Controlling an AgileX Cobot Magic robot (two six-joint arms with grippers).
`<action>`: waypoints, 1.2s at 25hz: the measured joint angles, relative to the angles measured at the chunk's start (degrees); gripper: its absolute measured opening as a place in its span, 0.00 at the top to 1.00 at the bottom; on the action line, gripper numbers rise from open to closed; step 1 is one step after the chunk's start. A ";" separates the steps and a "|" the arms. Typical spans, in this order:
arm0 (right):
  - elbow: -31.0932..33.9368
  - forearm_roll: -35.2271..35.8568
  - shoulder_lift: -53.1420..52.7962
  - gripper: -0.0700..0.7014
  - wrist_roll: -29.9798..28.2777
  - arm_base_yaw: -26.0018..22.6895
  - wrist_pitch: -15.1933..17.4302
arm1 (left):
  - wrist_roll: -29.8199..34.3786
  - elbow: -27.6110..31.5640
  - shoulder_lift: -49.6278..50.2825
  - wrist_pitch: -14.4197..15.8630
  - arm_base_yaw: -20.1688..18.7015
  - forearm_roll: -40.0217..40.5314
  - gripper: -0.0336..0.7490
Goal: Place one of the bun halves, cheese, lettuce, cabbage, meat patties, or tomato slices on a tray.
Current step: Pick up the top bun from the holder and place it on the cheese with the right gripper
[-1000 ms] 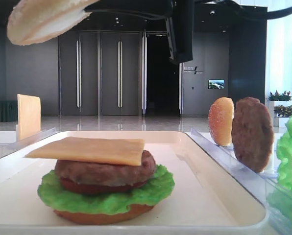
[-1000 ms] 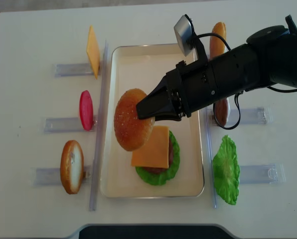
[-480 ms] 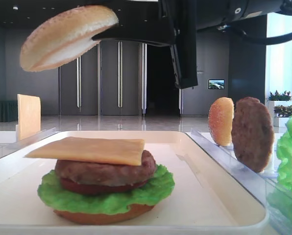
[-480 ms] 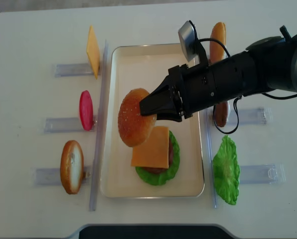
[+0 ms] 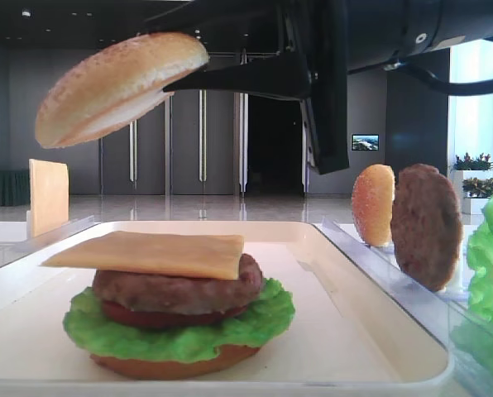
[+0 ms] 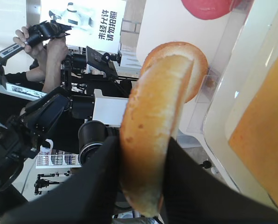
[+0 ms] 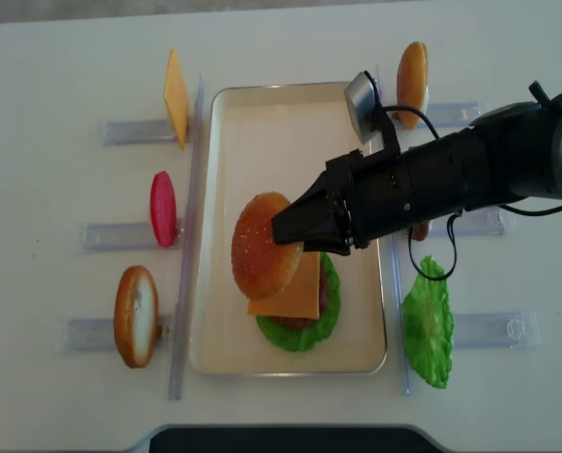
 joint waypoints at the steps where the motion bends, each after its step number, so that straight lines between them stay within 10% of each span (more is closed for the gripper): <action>1: 0.00 0.02 0.00 0.61 -0.07 0.00 0.00 | 0.00 0.00 0.00 0.00 0.00 -0.02 0.62; 30: 4.71 4.59 2.99 0.61 -5.01 -1.63 -0.09 | 0.00 0.00 0.00 0.00 0.00 -0.13 0.62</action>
